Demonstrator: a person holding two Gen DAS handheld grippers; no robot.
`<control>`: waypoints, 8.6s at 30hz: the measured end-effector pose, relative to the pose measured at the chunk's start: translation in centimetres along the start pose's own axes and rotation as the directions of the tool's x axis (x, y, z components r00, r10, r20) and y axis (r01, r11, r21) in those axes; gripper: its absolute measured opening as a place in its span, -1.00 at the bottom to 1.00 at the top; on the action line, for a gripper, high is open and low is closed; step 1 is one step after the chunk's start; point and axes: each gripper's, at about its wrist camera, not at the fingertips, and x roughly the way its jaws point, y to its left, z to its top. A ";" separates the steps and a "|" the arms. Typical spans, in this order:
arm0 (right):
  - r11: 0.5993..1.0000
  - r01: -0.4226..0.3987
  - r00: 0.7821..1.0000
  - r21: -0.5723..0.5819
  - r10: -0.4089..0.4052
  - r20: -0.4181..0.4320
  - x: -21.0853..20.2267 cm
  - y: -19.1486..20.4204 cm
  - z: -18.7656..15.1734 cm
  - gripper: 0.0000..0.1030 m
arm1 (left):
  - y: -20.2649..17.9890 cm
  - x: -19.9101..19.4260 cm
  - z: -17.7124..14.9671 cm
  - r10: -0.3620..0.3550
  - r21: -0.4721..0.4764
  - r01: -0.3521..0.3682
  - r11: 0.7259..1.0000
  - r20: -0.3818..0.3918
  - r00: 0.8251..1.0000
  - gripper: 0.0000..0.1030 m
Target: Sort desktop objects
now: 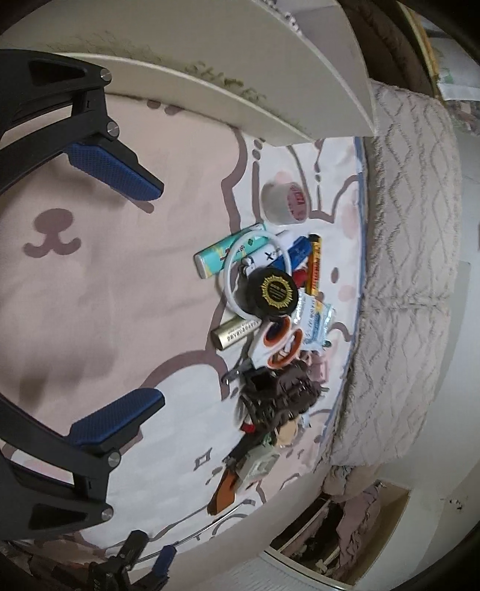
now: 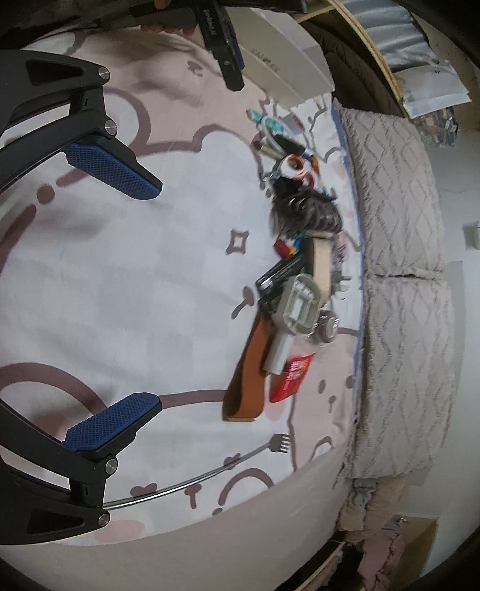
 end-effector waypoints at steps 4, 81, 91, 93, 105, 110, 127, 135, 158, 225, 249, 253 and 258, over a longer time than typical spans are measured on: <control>1.000 -0.005 0.998 0.026 0.007 -0.067 1.8 -0.9 0.0 1.00 | 0.6 1.9 0.5 0.046 0.018 -0.046 0.999 -0.030 0.998 0.97; 0.997 -0.013 0.998 -0.074 0.017 0.063 9.3 -3.9 5.6 1.00 | 1.2 4.2 1.0 0.029 0.035 -0.031 0.999 0.037 0.999 -0.41; 0.972 -0.150 0.986 -0.183 0.161 0.049 8.3 -1.5 4.7 1.00 | -0.3 3.4 0.0 -0.001 0.083 -0.002 0.997 0.039 0.999 -0.41; 0.958 -0.191 0.978 -0.214 0.203 0.038 7.9 -0.8 4.3 1.00 | -0.6 3.2 -0.2 -0.018 0.090 0.015 0.996 0.034 0.999 -0.43; 0.899 -0.272 0.958 -0.344 0.286 -0.009 5.7 2.4 2.4 1.00 | -1.8 2.2 -1.4 -0.074 0.102 0.072 0.992 0.015 0.997 -0.52; 0.942 -0.258 0.960 -0.216 0.275 0.054 4.4 -0.6 2.7 1.00 | -2.2 1.9 -1.8 -0.086 0.103 0.086 0.991 -0.001 0.996 -0.52; 0.995 -0.070 0.991 -0.070 0.077 0.110 5.4 -4.9 4.8 1.00 | -8.1 -0.9 -6.2 -0.229 0.283 0.259 0.923 -0.137 0.964 -0.52; 0.979 -0.122 0.984 -0.166 0.141 0.108 6.4 -3.1 5.8 1.00 | -8.0 -1.7 -6.6 -0.205 0.263 0.243 0.933 -0.166 0.965 0.18; 0.866 -0.245 0.959 -0.436 0.283 0.023 4.0 3.3 2.5 1.00 | -2.0 -0.8 -4.4 0.054 0.180 -0.036 0.983 -0.096 0.994 0.26; 0.972 -0.155 0.988 -0.176 0.150 -0.047 6.3 1.9 4.1 0.00 | -6.2 1.1 -4.1 -0.071 -0.075 0.069 0.995 -0.035 0.997 0.66; 0.989 -0.123 0.992 -0.085 0.120 -0.040 3.6 1.9 3.1 0.01 | -7.7 2.9 -3.6 -0.033 -0.016 0.031 0.999 -0.077 0.997 0.85; 0.990 -0.117 0.993 -0.081 0.114 -0.043 4.2 2.6 3.8 0.15 | -7.5 2.7 -3.6 -0.024 -0.022 0.023 1.000 -0.066 0.998 0.70; 0.989 -0.123 0.992 -0.084 0.121 -0.036 4.5 3.4 4.1 0.64 | -7.1 2.6 -3.5 -0.035 -0.037 0.033 0.999 -0.057 0.998 0.60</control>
